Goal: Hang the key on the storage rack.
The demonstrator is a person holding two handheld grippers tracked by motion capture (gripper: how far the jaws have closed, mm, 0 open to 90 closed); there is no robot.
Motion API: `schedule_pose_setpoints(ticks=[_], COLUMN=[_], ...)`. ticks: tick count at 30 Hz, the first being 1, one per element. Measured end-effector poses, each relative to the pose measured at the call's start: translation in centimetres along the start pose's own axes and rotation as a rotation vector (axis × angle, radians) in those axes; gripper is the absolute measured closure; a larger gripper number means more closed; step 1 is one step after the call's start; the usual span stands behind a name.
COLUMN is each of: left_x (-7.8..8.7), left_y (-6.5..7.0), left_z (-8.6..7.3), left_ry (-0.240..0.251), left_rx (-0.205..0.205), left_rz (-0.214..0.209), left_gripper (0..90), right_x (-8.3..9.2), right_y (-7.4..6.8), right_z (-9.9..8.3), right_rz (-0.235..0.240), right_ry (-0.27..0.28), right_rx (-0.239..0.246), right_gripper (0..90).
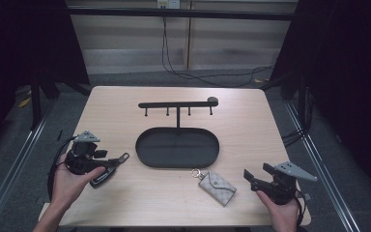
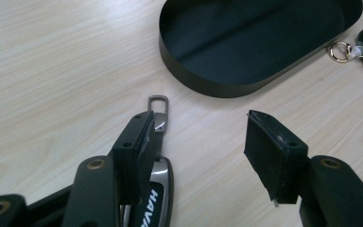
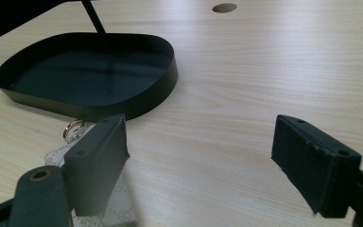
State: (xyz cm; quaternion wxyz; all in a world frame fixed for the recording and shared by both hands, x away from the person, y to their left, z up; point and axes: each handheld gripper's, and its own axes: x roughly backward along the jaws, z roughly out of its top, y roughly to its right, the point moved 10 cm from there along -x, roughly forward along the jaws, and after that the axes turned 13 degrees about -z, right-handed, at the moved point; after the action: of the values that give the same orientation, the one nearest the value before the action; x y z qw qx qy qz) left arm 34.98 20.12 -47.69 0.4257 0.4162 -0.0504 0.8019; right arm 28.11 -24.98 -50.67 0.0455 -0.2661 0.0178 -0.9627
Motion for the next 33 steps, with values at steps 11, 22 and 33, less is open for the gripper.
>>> schedule_pose_setpoints(ticks=[11,22,33], left_x=[-0.3,-1.5,-2.3], left_y=[-0.8,-1.8,-3.0], left_z=[2.1,2.9,2.3], left_ry=[-0.096,-0.195,-0.343], left_rx=[-0.011,-0.005,0.006], left_rz=[0.015,0.011,0.001], left_gripper=[42.0,48.0,52.1], right_x=[0.0,0.0,0.0], right_y=[0.0,-0.1,-0.2], right_z=[0.0,0.0,0.0], right_rz=[0.002,0.005,0.012], right_ry=[-0.002,-0.001,0.001], right_rx=[0.001,0.003,0.007], right_gripper=[19.1,19.1,19.1])
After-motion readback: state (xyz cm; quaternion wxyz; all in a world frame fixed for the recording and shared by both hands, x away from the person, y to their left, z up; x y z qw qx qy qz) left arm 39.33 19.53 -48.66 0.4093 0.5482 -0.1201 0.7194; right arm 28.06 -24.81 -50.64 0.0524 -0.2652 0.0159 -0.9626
